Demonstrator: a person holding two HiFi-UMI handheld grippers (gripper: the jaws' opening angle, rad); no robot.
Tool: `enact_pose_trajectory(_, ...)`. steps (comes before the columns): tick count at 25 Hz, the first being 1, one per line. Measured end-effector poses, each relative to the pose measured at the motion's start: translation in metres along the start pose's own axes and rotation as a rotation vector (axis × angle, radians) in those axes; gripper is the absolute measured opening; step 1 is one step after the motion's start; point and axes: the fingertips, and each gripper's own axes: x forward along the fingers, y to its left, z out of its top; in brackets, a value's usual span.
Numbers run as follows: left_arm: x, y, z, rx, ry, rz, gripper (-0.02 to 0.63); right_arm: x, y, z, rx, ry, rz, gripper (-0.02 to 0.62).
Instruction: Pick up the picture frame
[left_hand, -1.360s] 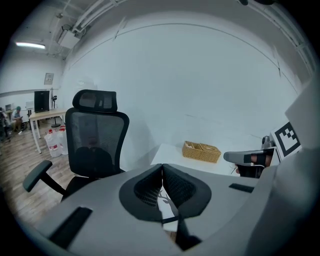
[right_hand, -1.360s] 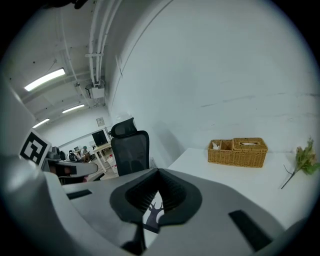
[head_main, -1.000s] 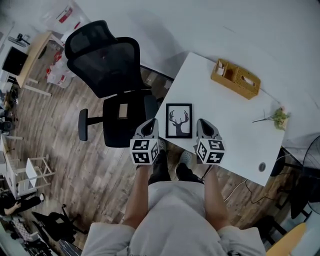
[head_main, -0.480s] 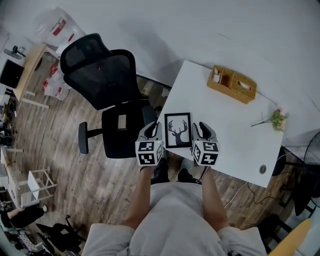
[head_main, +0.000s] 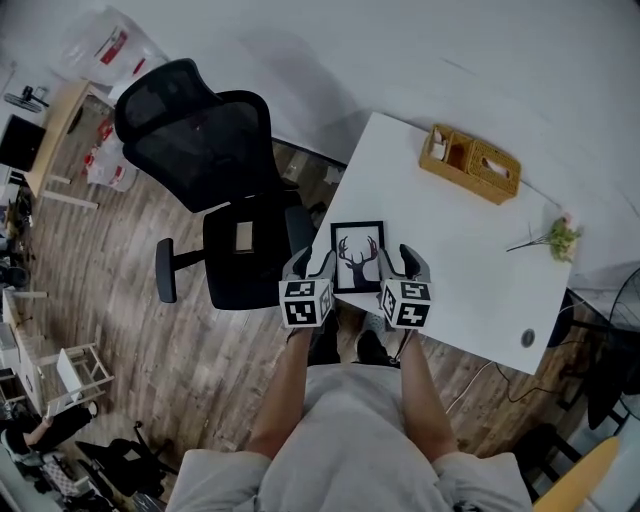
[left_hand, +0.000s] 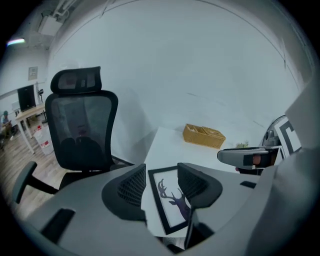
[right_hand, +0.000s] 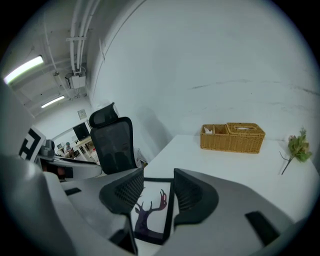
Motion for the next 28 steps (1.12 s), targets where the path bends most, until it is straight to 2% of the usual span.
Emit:
enact_pose_trajectory(4,0.017,0.006,-0.044,-0.092,0.089,0.009,0.213,0.015,-0.001,-0.041,0.031,0.093,-0.021,0.193)
enact_pose_trajectory(7,0.028,0.006,-0.074,-0.115,0.157,0.007,0.195,0.019,-0.002,-0.067,0.033,0.15,-0.032,0.192)
enact_pose_trajectory(11,0.04,0.006,-0.095,-0.136,0.213,0.002,0.189,0.024,-0.006,-0.091,0.039,0.206,-0.043,0.19)
enact_pose_trajectory(15,0.048,0.001,-0.103,-0.132,0.238,-0.007,0.186,0.028,-0.013,-0.103,0.053,0.236,-0.05,0.187)
enact_pose_trajectory(28,0.076,0.008,-0.098,-0.135,0.283,-0.019,0.175,0.062,-0.015,-0.097,0.054,0.281,-0.032,0.184)
